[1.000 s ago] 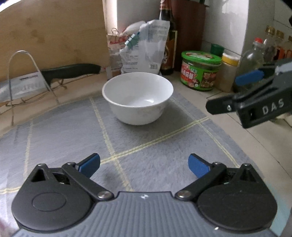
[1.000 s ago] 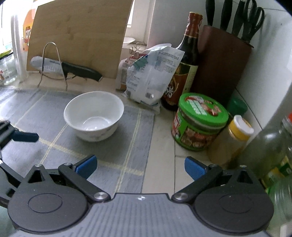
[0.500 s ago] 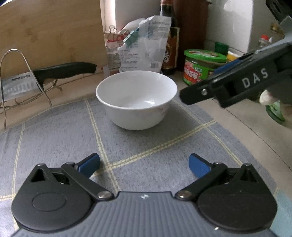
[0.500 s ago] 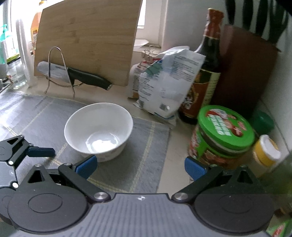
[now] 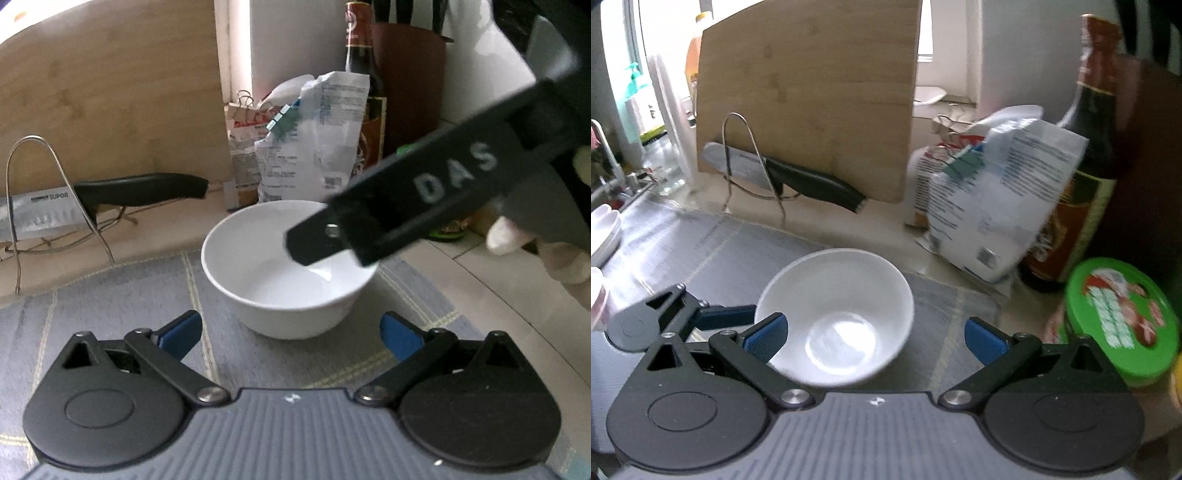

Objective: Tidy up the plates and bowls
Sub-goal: 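Close the right tool on the rim of the white bowl, then lift and carry the bowl with the right tool toward the nested bowls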

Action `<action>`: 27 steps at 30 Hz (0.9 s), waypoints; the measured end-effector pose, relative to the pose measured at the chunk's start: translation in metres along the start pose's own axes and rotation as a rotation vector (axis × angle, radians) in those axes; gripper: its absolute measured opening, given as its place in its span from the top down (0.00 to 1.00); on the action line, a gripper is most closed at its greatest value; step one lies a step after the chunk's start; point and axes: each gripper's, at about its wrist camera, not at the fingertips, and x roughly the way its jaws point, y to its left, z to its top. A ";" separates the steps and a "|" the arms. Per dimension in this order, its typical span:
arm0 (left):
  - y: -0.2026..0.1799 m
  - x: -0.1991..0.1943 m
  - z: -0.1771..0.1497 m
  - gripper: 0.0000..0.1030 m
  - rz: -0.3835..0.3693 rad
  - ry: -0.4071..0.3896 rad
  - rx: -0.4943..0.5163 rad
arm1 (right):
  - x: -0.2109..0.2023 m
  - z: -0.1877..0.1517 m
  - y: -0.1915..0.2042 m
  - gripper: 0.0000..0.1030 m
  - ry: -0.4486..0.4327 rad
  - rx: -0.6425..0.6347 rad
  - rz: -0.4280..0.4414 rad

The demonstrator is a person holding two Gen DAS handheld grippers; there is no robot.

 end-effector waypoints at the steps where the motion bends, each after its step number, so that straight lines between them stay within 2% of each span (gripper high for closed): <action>1: 0.000 0.000 0.001 0.02 0.003 -0.006 0.002 | 0.003 0.003 0.000 0.00 0.000 -0.003 0.009; 3: 0.000 0.001 0.003 0.02 0.009 -0.019 0.004 | 0.011 0.008 -0.001 0.03 0.006 -0.011 0.026; 6: 0.001 0.001 0.006 0.07 0.002 -0.031 -0.003 | 0.019 0.013 -0.002 0.19 0.027 -0.023 0.047; 8: 0.000 0.001 0.006 0.10 -0.003 -0.034 -0.003 | 0.022 0.014 -0.001 0.23 0.032 -0.033 0.047; 10: 0.000 0.001 0.008 0.16 -0.009 -0.036 -0.002 | 0.023 0.014 -0.001 0.31 0.038 -0.038 0.055; 22: 0.003 0.005 0.008 0.16 -0.014 -0.033 -0.004 | 0.032 0.019 -0.010 0.46 0.055 -0.026 0.071; 27: 0.002 0.005 0.008 0.16 -0.013 -0.029 0.001 | 0.032 0.019 -0.009 0.47 0.060 -0.030 0.071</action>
